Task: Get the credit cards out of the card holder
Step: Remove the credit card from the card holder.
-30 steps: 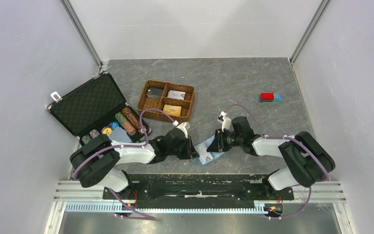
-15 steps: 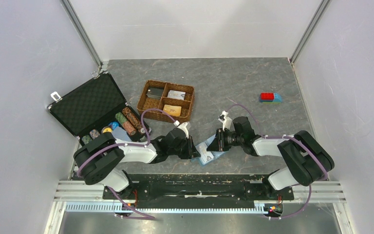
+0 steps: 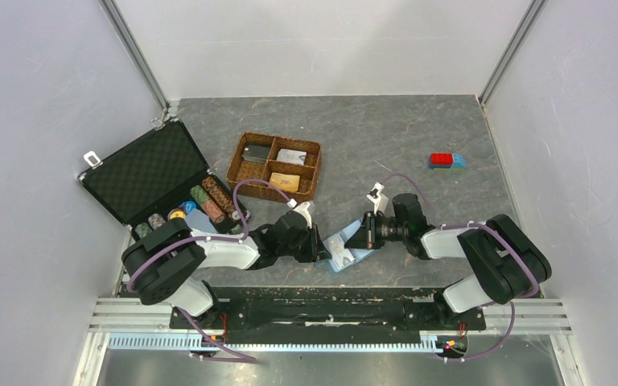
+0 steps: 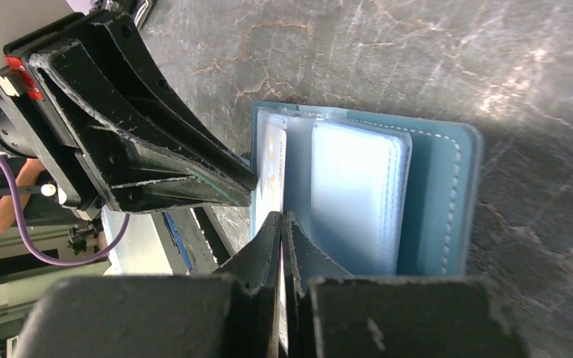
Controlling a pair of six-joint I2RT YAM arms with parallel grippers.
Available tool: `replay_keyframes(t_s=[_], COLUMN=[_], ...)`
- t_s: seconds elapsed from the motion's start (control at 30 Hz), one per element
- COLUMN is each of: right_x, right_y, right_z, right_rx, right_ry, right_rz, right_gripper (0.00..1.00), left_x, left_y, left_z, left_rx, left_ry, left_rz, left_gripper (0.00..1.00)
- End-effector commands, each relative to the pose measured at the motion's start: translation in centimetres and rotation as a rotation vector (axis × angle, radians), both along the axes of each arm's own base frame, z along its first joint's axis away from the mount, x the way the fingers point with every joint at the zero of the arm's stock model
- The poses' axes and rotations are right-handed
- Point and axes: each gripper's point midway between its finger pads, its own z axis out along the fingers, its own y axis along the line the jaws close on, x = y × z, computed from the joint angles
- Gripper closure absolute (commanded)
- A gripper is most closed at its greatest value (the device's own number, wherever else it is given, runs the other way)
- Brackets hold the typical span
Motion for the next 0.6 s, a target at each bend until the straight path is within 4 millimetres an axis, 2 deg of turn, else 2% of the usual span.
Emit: replay_keyframes(t_s=[0.0, 0.37, 0.57], right_x=[0.3, 0.9, 1.8], right_y=[-0.5, -1.5, -2.1], right_z=[0.6, 0.6, 1.5], right_rx=[0.037, 0.037, 0.057], right_ry=[-0.014, 0.000, -0.005], right_rz=[0.006, -0.032, -0.078], right_gripper=[1.00, 1.00, 1.00], left_x=[-0.2, -0.2, -0.2], left_y=[1.3, 1.2, 1.4], left_z=[-2.2, -2.5, -2.8], left_rx=[0.098, 0.113, 0.122], left_ry=[0.025, 0.034, 0.036], left_rz=[0.016, 0.013, 0.014], left_gripper=[0.76, 0.75, 0.74])
